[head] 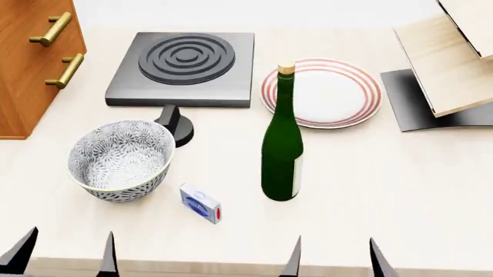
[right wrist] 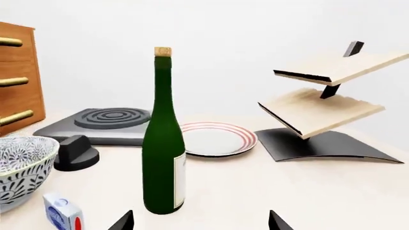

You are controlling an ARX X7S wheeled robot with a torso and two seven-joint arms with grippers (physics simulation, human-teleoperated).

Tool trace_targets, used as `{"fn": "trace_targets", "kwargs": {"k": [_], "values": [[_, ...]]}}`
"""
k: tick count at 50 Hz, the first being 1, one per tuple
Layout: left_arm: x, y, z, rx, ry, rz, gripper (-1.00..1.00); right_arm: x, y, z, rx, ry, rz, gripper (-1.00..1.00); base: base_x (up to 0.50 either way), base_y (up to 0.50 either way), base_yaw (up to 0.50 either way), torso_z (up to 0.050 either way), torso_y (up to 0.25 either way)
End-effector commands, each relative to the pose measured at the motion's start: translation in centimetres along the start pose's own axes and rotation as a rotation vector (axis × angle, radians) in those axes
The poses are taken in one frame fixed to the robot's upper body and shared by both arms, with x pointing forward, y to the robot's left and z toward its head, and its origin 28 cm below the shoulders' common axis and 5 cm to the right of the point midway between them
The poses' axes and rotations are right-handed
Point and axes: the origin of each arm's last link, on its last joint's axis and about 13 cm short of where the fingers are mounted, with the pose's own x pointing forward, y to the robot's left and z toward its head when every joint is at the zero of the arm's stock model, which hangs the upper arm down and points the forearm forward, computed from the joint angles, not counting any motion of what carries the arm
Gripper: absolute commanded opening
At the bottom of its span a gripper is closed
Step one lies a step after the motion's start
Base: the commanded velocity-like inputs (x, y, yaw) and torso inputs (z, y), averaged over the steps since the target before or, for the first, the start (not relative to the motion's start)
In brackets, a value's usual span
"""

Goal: Put the bowl on the top of the cabinet.

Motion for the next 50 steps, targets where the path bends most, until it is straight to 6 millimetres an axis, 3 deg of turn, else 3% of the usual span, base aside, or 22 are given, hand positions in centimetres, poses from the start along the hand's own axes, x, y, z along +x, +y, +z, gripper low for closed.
{"fn": "trace_targets", "kwargs": {"k": [1, 6, 26, 50], "values": [[0.1, 0.1, 4.3, 0.023, -0.097, -0.001, 1.00, -0.2, -0.2, 5.0, -0.049, -0.122, -0.012, 1.00, 0.00, 0.00, 0.00, 0.000, 0.000], [0.1, 0.1, 5.8, 0.037, -0.132, 0.005, 1.00, 0.0, -0.4, 6.3, -0.061, -0.148, -0.019, 1.00, 0.00, 0.00, 0.00, 0.000, 0.000], [0.1, 0.3, 6.2, 0.028, -0.145, 0.014, 1.00, 0.2, -0.4, 6.1, -0.022, -0.129, -0.004, 1.00, 0.00, 0.00, 0.00, 0.000, 0.000], [-0.1, 0.5, 6.1, 0.024, -0.145, 0.019, 1.00, 0.2, -0.1, 6.2, -0.021, -0.139, 0.009, 1.00, 0.00, 0.33, 0.00, 0.000, 0.000]]}}
